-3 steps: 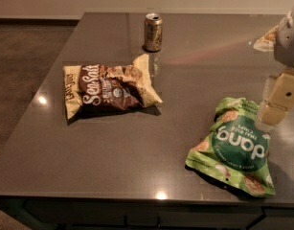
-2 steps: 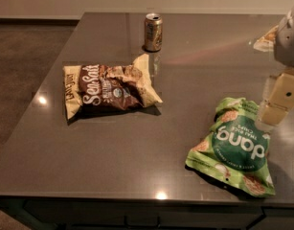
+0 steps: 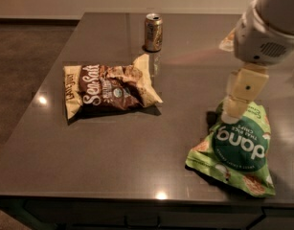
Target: Pick brown chip bag
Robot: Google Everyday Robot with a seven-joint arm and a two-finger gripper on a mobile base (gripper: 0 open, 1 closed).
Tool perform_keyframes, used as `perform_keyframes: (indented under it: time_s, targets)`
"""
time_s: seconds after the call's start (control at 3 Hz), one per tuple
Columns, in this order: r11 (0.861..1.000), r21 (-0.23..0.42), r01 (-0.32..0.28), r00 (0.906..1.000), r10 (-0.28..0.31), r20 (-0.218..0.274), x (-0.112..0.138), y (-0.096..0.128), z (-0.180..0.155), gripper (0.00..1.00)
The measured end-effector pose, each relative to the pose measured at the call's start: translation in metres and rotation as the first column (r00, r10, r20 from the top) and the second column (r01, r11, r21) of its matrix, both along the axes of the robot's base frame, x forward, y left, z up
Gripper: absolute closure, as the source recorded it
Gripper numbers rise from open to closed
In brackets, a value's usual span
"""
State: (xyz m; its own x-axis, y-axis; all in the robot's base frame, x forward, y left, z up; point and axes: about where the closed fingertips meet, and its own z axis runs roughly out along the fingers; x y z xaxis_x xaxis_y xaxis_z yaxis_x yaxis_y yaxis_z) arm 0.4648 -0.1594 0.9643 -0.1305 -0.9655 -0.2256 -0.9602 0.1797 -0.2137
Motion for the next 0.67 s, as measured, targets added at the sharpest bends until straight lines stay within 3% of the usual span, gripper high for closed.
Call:
perform_keyframes:
  time_s: [0.67]
  targets:
    - [0.993, 0.048, -0.11, 0.9937, 0.111, -0.017, 0.026, 0.065, -0.012, 0.0]
